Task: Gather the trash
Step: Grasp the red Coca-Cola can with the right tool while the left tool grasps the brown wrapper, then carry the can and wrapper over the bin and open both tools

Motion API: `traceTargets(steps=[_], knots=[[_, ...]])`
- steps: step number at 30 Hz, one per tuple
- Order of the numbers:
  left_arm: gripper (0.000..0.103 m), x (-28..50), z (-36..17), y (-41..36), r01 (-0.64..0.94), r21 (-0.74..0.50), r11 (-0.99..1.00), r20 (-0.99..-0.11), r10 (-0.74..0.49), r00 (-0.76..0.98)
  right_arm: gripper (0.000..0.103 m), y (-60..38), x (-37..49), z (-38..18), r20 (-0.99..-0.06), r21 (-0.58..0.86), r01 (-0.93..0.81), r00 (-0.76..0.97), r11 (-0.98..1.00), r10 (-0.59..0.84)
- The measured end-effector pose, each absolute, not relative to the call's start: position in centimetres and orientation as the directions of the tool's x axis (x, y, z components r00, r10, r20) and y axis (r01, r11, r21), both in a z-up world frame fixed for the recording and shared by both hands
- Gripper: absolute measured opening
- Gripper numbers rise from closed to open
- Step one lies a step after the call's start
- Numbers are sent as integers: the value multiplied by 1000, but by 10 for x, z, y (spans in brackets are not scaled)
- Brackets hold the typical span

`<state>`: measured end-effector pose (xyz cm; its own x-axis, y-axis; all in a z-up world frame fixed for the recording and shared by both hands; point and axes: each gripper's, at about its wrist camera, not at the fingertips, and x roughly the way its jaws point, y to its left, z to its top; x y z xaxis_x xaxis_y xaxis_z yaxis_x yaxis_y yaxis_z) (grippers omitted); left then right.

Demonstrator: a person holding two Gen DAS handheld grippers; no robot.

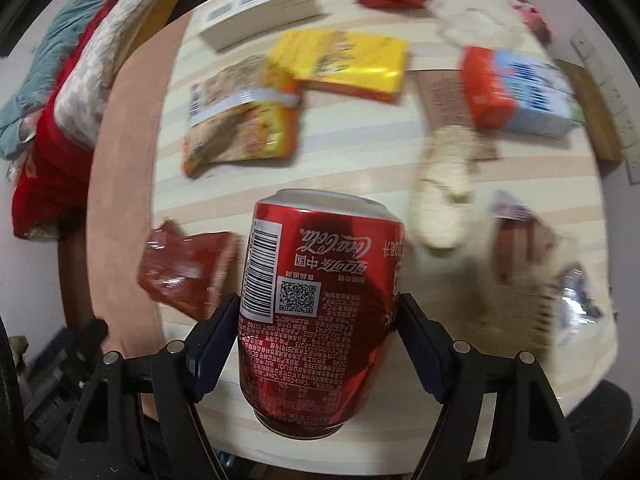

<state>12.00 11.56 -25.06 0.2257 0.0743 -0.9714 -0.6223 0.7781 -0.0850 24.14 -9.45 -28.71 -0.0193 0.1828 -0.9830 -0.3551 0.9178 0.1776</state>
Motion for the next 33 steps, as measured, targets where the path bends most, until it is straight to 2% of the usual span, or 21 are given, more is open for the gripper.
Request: traceTargets(steps=[5, 6, 7, 9, 11, 13, 19, 24, 33], knots=[[101, 165, -268, 99, -505, -184, 843, -961, -48, 271, 80, -108, 246, -292, -983, 181, -330, -38, 927, 178], [91, 171, -274, 93, -480, -188, 857, -962, -63, 265, 80, -109, 247, -293, -982, 188, -321, -41, 928, 185], [72, 178, -281, 88, -461, -182, 868, -966, -70, 249, 80, -110, 250, -293, -981, 191, -316, -43, 929, 187], [47, 185, -295, 84, -446, -159, 881, -975, -68, 212, 80, -112, 252, -293, -981, 195, -312, -45, 930, 190], [40, 186, -296, 82, -450, -168, 877, -970, -67, 232, 80, -112, 253, -294, -981, 194, -314, -53, 929, 187], [25, 184, -288, 79, -456, -169, 874, -965, -52, 257, 80, -109, 252, -297, -982, 188, -324, -57, 927, 179], [15, 164, -263, 80, -494, -75, 866, -958, 74, 275, 78, -98, 246, -294, -986, 161, -382, -23, 910, 165], [14, 137, -236, 91, -538, -18, 843, -935, 176, 308, 78, -91, 231, -274, -981, 164, -413, 26, 896, 191], [14, 77, -158, 100, -588, -18, 809, -865, 282, 415, 78, -81, 188, -208, -945, 224, -478, 104, 849, 309]])
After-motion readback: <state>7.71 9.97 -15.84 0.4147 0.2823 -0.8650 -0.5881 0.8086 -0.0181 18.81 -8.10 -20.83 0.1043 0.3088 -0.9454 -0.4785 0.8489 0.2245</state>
